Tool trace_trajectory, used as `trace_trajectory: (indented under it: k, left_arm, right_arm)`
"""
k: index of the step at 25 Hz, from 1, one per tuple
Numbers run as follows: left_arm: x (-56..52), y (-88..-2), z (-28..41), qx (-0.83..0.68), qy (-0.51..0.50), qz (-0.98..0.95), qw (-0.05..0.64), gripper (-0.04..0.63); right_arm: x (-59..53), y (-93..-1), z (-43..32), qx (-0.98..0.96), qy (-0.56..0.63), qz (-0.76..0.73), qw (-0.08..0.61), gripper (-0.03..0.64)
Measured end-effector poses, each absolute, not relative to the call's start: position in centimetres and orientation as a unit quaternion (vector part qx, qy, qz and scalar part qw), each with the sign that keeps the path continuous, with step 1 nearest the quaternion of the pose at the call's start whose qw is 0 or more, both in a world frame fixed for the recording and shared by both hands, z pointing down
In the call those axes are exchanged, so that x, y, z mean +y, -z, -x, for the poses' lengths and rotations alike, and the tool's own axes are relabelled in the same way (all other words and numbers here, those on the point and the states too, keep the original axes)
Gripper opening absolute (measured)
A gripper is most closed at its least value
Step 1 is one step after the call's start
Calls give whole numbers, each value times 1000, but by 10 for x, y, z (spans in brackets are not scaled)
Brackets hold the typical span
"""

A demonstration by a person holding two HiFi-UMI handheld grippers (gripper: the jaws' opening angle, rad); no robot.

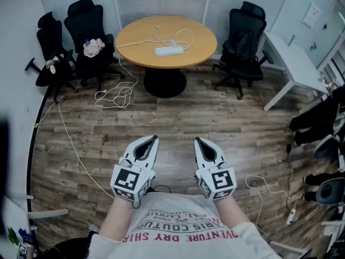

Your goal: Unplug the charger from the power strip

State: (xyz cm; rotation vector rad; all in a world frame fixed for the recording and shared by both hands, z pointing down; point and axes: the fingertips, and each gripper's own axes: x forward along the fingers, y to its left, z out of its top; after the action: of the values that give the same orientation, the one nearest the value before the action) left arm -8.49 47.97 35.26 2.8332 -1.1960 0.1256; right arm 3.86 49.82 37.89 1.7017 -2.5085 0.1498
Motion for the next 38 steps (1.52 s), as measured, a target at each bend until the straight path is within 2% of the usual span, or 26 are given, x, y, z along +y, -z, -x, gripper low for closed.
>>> trace_trajectory:
  k: [23, 30, 38]
  left_arm:
    - [464, -381, 59, -390, -55, -918, 50, 32]
    - [387, -390, 58, -376, -61, -923, 55, 32]
    - [246, -370, 67, -348, -43, -935, 45, 32]
  right_arm:
    - [478, -399, -75, -820, -83, -563, 53, 29]
    - [406, -409, -73, -813, -91, -573, 60, 29]
    - [280, -395, -70, -789, -84, -605, 63, 29]
